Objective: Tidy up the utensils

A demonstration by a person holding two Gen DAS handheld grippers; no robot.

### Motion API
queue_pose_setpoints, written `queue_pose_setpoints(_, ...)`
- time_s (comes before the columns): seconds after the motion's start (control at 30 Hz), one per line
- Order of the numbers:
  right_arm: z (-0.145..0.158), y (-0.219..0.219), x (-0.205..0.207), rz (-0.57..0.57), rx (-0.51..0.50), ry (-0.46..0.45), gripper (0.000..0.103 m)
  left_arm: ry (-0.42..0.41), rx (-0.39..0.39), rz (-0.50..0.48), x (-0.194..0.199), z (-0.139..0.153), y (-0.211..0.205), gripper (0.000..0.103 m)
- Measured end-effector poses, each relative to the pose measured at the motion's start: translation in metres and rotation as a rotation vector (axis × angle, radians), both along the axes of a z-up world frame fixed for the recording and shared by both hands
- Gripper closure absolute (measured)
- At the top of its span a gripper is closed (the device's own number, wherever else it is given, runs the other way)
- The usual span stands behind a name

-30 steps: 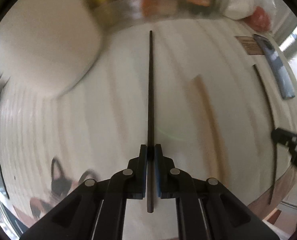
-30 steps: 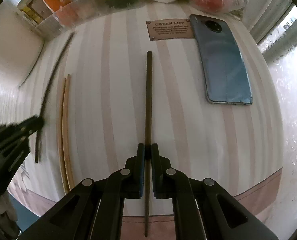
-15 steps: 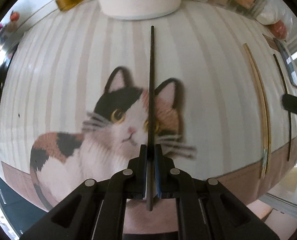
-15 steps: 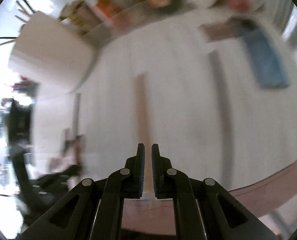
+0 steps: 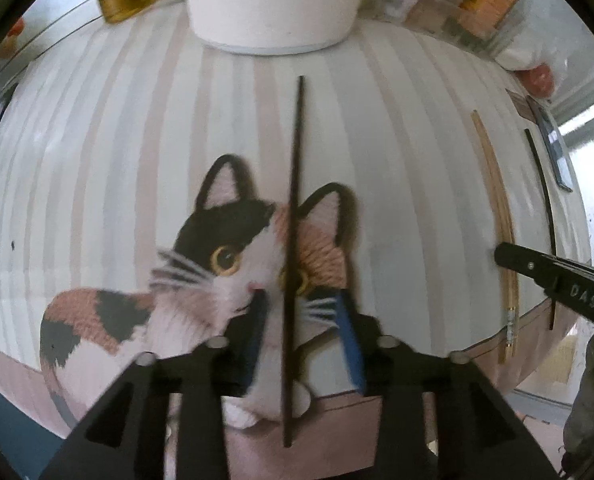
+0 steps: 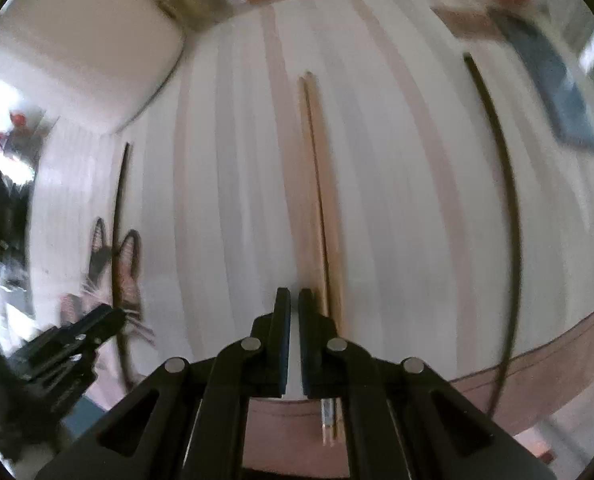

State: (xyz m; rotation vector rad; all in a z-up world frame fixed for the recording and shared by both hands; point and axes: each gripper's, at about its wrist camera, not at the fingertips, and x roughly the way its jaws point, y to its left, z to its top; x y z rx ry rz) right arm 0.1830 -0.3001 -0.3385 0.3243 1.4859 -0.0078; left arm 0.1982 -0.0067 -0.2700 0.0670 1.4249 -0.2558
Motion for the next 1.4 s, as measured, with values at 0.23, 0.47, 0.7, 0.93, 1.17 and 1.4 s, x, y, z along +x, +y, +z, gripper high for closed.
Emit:
queue_pose_setpoints(0.23,0.002,0.027,-0.002,0.051,-0.043,0.009,0.103,-0.061,0.071,-0.018,0.016,-0.004,-0.021,0.067)
queue_pose_setpoints(0.47,0.028,0.012,-0.01,-0.043,0.011,-0.047,0.1,-0.083,0.08,0.042,0.048,-0.006,-0.011,0.099)
queue_pose_setpoints(0.7,0.009,-0.022,-0.009,-0.122,0.032,-0.012,0.1,-0.073,0.085,0.062,0.049,-0.003,0.014,0.099)
queue_pose_setpoints(0.93,0.008,-0.059,-0.019,-0.196,0.015,0.002,0.1,-0.074,0.087,0.066,0.045,-0.006,0.013,0.098)
queue_pose_setpoints(1.17,0.023,-0.047,-0.01,-0.101,-0.003,-0.047,0.093,-0.076,0.085,0.071,0.044,-0.002,0.019,0.097)
queue_pose_setpoints(1.4,0.012,-0.012,0.009,0.012,-0.151,0.006,0.096,-0.072,0.084,0.072,0.05,-0.003,0.016,0.097)
